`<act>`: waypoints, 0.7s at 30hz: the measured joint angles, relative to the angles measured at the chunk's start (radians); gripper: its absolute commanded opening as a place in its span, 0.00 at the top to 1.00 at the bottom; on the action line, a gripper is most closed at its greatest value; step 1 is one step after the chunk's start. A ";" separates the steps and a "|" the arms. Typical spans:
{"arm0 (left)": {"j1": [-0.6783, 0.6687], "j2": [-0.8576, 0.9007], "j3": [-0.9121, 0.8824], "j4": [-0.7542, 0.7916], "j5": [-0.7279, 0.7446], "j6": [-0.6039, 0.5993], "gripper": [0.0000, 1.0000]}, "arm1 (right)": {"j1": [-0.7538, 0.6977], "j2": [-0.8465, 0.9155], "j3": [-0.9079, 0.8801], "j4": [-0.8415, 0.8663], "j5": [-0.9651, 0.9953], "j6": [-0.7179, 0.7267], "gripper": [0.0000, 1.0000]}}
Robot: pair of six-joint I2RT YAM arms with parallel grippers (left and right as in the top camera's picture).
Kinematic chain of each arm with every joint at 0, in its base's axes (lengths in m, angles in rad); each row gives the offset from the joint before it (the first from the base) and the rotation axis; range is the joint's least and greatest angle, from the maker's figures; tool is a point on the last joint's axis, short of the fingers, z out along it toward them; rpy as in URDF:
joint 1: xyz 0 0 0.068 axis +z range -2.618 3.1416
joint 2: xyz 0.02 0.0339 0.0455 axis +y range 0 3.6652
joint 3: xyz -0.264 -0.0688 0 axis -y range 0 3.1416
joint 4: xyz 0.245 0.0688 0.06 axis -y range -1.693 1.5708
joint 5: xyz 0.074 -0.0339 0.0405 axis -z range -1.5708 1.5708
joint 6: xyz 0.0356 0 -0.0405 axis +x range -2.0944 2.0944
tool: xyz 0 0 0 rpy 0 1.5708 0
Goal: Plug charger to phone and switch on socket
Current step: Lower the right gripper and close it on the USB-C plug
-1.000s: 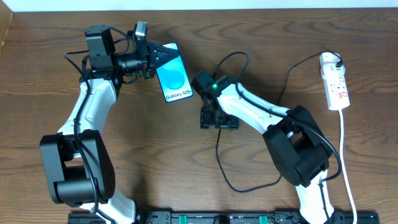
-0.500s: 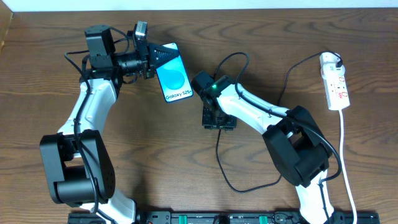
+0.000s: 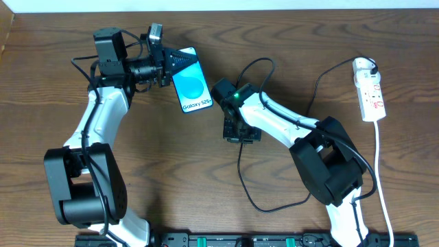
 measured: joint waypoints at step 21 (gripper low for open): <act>0.000 0.000 0.000 0.000 0.000 0.000 0.92 | -0.072 0.000 0.000 -0.016 -0.054 -0.039 0.99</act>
